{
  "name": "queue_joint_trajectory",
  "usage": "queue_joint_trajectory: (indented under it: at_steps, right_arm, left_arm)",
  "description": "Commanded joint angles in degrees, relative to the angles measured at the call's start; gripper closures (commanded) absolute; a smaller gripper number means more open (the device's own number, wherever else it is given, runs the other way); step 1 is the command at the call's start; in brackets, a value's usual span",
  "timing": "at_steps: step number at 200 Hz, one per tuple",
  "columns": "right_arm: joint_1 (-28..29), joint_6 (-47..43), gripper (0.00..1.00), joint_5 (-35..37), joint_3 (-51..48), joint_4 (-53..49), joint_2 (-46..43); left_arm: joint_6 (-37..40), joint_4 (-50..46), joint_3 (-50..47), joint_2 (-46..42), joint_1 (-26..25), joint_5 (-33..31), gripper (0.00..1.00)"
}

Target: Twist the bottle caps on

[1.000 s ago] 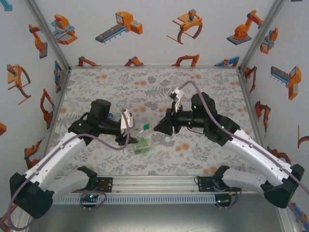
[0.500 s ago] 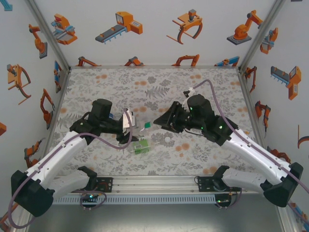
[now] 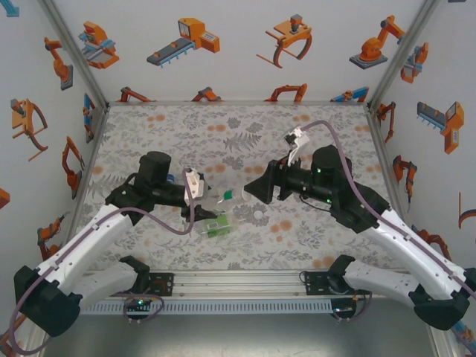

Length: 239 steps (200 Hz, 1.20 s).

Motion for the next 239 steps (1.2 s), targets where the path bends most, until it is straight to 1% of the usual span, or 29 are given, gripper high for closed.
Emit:
queue_joint_trajectory:
  at_steps: [1,19,41,69,77,137,170,221,239]
  right_arm:
    - [0.1,-19.3,0.35,-8.3,3.3,-1.6,-0.2]
    - [0.1,-27.1,0.39,-14.8,5.3,-4.5,1.4]
    - [0.1,-36.6,0.39,-22.4,7.3,-6.9,2.9]
    - [0.1,-46.4,0.38,-28.7,7.1,-7.4,3.3]
    - [0.1,-47.8,0.38,-29.5,6.5,-7.0,3.3]
    - [0.1,-48.4,0.4,-28.9,4.2,-3.7,4.8]
    - [0.2,-48.4,0.47,-28.6,3.7,-3.9,5.3]
    - [0.2,-47.1,0.5,-28.0,2.3,-2.4,5.1]
    - [0.2,-46.6,0.52,-27.9,2.1,-2.0,5.0]
  left_arm:
    - [0.0,-1.7,0.9,-0.8,-0.1,3.9,1.0]
    - [0.4,-2.9,1.0,-1.0,-0.2,4.0,1.0]
    - [0.5,-3.4,1.1,-1.0,-0.2,4.2,1.0]
    - [0.3,-3.8,1.2,-1.1,-0.2,4.6,1.0]
    - [0.2,-3.8,1.3,-1.2,-0.2,4.6,1.0]
    - [-0.4,-3.8,1.3,-1.3,-0.3,4.7,1.0]
    - [-0.4,-3.8,1.5,-0.9,-0.3,4.7,1.0]
    - [-0.2,-3.8,1.7,-0.4,-0.5,4.7,1.0]
    - [-0.3,-3.8,1.9,-0.3,-0.6,4.7,1.0]
